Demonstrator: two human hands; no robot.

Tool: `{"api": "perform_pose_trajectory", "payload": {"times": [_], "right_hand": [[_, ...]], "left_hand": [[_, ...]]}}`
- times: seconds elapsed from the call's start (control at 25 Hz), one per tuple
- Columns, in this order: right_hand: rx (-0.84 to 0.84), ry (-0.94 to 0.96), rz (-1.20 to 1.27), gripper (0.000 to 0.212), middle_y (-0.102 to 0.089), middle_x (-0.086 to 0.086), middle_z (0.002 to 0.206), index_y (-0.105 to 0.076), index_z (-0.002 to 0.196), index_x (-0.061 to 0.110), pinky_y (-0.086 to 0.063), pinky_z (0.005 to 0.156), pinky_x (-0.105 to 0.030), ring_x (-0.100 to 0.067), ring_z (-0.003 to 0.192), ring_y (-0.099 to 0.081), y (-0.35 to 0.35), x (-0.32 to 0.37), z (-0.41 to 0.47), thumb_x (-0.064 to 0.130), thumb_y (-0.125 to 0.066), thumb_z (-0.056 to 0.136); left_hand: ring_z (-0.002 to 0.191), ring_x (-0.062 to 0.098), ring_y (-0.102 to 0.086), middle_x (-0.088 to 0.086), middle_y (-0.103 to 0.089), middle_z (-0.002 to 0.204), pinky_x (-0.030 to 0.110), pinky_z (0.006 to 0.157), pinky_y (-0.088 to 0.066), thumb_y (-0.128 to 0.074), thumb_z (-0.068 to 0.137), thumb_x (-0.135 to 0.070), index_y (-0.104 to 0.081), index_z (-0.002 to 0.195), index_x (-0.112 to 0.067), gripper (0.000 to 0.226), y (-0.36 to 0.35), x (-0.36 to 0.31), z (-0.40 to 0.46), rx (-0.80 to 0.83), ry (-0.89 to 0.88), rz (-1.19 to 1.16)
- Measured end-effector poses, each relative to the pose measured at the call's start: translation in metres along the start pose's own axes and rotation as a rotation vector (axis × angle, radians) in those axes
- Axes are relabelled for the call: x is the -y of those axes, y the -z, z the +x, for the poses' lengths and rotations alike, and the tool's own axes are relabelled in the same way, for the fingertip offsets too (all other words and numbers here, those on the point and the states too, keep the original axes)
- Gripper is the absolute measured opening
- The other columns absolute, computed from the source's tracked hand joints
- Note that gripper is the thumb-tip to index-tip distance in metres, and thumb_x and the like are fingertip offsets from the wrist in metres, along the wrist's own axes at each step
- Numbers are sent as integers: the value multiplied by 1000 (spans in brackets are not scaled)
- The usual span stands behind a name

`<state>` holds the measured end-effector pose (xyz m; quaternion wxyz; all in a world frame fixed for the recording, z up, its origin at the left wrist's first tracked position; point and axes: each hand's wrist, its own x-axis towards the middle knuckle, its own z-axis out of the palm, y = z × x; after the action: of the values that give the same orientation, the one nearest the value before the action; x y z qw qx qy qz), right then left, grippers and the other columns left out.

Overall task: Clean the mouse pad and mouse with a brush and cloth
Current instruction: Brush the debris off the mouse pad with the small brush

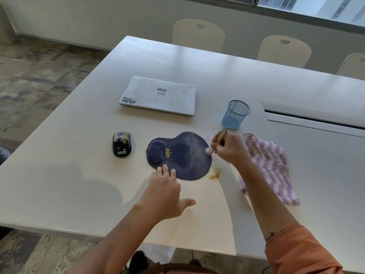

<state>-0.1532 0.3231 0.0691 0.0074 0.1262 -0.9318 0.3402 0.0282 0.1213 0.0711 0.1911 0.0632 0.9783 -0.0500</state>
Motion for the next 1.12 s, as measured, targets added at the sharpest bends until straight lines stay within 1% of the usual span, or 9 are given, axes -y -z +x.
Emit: {"api": "perform_pose_trajectory", "payload": {"times": [0.08, 0.2, 0.28, 0.44, 0.48, 0.64, 0.72, 0.92, 1.12], "right_hand": [[-29, 20, 20, 16, -74, 4, 72, -71, 80, 16, -60, 75, -31, -15, 70, -74, 2, 6, 1, 2, -78, 84], [100, 83, 168, 14, -77, 1, 74, -74, 80, 16, -65, 74, -37, -16, 72, -78, -21, 27, -8, 5, -80, 84], [106, 94, 132, 13, -76, 3, 73, -74, 82, 17, -65, 75, -36, -15, 70, -76, -28, 23, -8, 5, -79, 85], [-46, -15, -43, 12, -72, 4, 74, -72, 83, 13, -53, 69, -12, 2, 63, -66, 1, -5, 5, 3, -78, 86], [-65, -26, -31, 12, -73, 4, 74, -72, 83, 12, -53, 70, -12, 4, 64, -67, 5, -6, 7, 3, -78, 86], [60, 33, 218, 13, -78, -1, 73, -75, 82, 17, -66, 76, -37, -17, 71, -79, -21, 22, 0, 6, -80, 87], [107, 69, 191, 14, -77, 0, 74, -75, 83, 18, -66, 75, -38, -17, 72, -78, -30, 26, -2, 4, -79, 85], [-78, 33, 30, 12, -74, 4, 74, -71, 84, 11, -63, 79, -42, -16, 71, -75, -9, 5, 16, 1, -78, 84], [69, 118, 170, 10, -74, 4, 69, -70, 88, 6, -64, 70, -31, -10, 67, -77, -38, 32, 6, -3, -75, 87]], "left_hand": [[157, 47, -16, 27, -14, 169, 53, 128, -20, -29, 94, -83, -18, 163, -1, 108, 1, -1, 0, 3, 3, -2], [157, 46, -15, 27, -13, 169, 52, 128, -20, -31, 95, -83, -19, 163, -1, 107, 4, -2, -1, 11, 4, -8], [157, 46, -15, 27, -13, 169, 52, 128, -19, -31, 94, -83, -18, 163, -1, 108, 3, -1, -1, 12, 3, -8], [157, 47, -16, 27, -14, 169, 53, 128, -20, -30, 94, -84, -18, 163, -1, 109, -1, 1, 0, -1, 6, -15], [156, 47, -16, 27, -14, 169, 53, 128, -20, -30, 94, -84, -18, 163, -1, 109, -1, 0, 1, -2, 5, -18], [156, 48, -16, 27, -13, 169, 53, 128, -20, -32, 94, -83, -18, 163, -1, 108, 1, -1, 1, 11, -4, -20], [156, 48, -16, 27, -14, 169, 53, 128, -20, -32, 94, -84, -17, 163, 0, 109, 1, 0, 1, 11, -3, -11], [157, 47, -15, 25, -14, 169, 53, 128, -19, -30, 95, -83, -21, 163, -2, 106, 4, 0, -2, 19, -13, -6], [157, 47, -13, 27, -12, 169, 53, 128, -18, -31, 95, -83, -18, 163, 0, 108, 3, 0, -2, 23, -2, 1]]}}
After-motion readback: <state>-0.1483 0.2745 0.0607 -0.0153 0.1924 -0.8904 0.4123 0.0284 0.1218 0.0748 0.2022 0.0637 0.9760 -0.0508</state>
